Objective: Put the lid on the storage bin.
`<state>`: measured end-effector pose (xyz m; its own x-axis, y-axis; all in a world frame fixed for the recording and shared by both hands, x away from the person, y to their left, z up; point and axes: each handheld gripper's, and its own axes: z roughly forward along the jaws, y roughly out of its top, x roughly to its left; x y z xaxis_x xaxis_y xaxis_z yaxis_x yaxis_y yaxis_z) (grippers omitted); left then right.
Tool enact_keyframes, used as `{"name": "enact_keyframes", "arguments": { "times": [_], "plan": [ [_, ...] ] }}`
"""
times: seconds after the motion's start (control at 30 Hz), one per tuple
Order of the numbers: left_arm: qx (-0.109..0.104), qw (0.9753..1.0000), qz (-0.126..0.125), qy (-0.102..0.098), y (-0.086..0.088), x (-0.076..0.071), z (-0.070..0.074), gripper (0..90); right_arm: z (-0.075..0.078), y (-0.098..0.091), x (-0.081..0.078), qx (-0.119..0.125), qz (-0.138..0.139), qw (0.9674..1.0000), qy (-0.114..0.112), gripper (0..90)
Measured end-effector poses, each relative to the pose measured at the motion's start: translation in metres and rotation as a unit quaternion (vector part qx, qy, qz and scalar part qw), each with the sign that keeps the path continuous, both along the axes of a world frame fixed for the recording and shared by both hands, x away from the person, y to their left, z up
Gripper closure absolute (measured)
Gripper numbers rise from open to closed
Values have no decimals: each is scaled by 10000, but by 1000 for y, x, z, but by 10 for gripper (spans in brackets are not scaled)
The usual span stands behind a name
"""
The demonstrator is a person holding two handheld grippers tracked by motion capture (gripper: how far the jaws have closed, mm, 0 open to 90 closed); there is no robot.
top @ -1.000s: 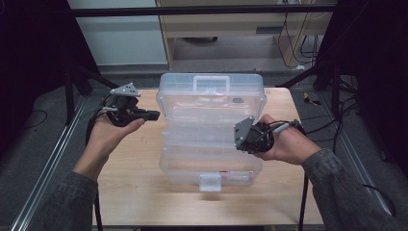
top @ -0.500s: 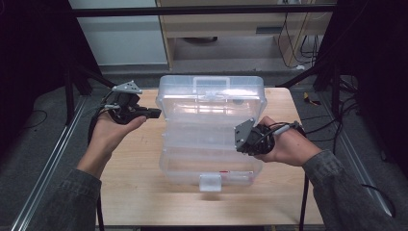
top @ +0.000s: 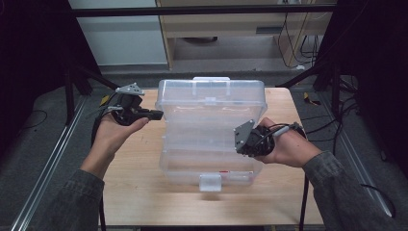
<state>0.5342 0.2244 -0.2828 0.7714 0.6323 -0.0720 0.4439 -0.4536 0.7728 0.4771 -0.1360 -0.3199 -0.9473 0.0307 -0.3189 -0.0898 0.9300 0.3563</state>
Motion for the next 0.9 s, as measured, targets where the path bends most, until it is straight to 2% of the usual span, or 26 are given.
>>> {"name": "enact_keyframes", "arguments": {
  "times": [0.23, 0.63, 0.67, 0.7, 0.73, 0.8, 0.9],
  "plan": [
    [-81, 10000, 9, 22, 5, -1, -2, 896, -1, 0, -1, 17, -6, 10000, 28, 859],
    [-40, 9999, -50, 77, 8, -2, -6, 896, -4, -1, -3, 77, -26, 10000, 17, 841],
    [-36, 9999, -75, 87, 8, -3, -7, 896, -4, -3, -4, 150, -48, 9998, 96, 784],
    [-36, 9999, -75, 87, 8, -3, -7, 895, -4, -3, -4, 150, -48, 9998, 96, 784],
    [-41, 9999, -99, 89, 9, -4, -8, 895, -4, -5, -5, 286, -141, 9994, 107, 691],
    [-58, 9999, -111, 86, 9, -4, -8, 895, -3, -6, -6, 320, -197, 9992, 127, 662],
    [-55, 9998, -139, 90, 10, -6, -11, 895, -3, -14, -9, 531, -420, 9975, 185, 567]
  ]
}}
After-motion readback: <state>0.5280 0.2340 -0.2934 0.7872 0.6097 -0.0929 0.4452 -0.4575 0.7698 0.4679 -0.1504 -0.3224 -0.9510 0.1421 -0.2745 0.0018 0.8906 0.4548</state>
